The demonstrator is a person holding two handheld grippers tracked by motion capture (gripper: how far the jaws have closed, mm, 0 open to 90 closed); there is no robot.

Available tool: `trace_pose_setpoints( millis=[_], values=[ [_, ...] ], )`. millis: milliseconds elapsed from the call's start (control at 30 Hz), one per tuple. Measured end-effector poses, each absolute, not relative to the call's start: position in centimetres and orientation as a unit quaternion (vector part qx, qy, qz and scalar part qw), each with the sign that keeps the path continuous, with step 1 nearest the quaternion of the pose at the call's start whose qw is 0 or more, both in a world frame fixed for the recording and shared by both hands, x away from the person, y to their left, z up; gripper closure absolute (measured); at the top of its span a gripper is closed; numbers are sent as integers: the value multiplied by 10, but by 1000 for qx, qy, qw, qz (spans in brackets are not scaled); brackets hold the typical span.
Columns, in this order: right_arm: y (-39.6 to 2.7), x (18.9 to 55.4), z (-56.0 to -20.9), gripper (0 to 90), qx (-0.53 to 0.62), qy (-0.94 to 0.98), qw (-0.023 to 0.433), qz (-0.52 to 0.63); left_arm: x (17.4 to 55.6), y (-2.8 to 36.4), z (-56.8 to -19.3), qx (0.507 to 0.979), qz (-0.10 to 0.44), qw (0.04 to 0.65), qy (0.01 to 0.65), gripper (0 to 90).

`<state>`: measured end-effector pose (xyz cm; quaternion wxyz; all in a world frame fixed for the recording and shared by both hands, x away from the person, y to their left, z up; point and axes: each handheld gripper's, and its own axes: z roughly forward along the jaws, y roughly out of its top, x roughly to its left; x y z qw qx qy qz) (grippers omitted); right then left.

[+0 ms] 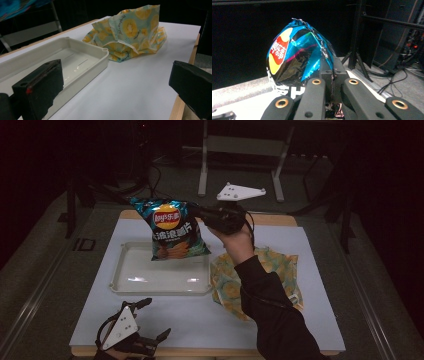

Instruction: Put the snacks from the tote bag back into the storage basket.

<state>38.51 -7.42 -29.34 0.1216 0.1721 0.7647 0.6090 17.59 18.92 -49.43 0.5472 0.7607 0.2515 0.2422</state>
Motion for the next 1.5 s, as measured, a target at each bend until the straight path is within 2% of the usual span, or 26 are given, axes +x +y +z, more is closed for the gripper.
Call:
trace_pose_setpoints(
  millis=[333, 700, 1167, 1500],
  values=[
    [-45, 389, -324, 900, 176, 769, 91, 608, 173, 189, -494, 763, 241, 547, 246, 1],
    [-25, 394, -373, 900, 200, 777, 59, 594, 174, 187, -495, 767, 240, 545, 239, 1],
    [-25, 397, -418, 900, 222, 786, 28, 577, 175, 187, -495, 765, 241, 547, 240, 1],
    [-37, 400, -438, 900, 240, 789, 27, 565, 176, 188, -494, 761, 243, 549, 244, 1]
  ],
)
